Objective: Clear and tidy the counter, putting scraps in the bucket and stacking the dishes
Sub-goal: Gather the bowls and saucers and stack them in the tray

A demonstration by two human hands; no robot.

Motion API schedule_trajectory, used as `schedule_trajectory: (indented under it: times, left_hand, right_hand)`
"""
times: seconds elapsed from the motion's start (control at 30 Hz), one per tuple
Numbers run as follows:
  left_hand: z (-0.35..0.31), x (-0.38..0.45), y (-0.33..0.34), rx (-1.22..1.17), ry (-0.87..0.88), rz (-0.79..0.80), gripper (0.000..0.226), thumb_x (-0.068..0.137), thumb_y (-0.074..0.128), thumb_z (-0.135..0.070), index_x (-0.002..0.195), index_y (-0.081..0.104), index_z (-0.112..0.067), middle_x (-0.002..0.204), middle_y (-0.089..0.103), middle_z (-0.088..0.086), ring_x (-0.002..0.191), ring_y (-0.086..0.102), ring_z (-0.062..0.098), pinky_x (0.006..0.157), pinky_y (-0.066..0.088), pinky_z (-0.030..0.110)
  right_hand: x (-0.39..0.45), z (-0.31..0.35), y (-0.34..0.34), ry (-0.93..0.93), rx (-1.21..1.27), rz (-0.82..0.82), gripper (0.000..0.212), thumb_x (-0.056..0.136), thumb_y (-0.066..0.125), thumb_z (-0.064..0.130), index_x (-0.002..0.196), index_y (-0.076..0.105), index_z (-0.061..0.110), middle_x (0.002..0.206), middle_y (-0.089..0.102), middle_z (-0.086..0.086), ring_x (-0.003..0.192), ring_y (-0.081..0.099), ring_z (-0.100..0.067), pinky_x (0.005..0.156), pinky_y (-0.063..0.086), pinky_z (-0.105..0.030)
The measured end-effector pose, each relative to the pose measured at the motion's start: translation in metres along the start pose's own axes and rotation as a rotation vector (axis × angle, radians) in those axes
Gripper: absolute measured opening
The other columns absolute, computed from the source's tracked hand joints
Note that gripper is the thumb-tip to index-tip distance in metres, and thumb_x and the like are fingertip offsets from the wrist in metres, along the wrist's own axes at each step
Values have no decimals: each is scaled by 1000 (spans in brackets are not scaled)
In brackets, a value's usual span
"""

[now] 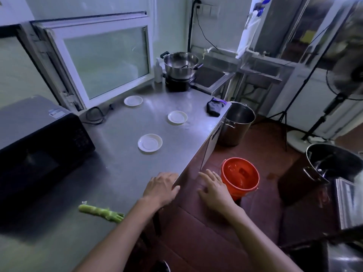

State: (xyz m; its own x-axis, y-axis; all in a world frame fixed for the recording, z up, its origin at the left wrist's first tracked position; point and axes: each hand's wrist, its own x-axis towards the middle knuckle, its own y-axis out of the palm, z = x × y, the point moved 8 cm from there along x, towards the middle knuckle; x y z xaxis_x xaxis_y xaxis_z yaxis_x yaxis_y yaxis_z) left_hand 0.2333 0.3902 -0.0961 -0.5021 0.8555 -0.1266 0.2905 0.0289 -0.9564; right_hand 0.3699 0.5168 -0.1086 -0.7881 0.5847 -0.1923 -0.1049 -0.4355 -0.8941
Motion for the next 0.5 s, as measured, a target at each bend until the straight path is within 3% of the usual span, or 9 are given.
schedule_trajectory:
  times: [0.5]
  left_hand:
    - [28, 141, -5, -33, -61, 60, 55, 98, 45, -44, 149, 37, -26, 153, 40, -4, 139, 36, 18, 111, 34, 39]
  right_hand:
    - [150, -19, -16, -44, 46, 34, 65, 93, 60, 40, 152, 34, 30, 161, 27, -1, 152, 14, -24, 116, 29, -49]
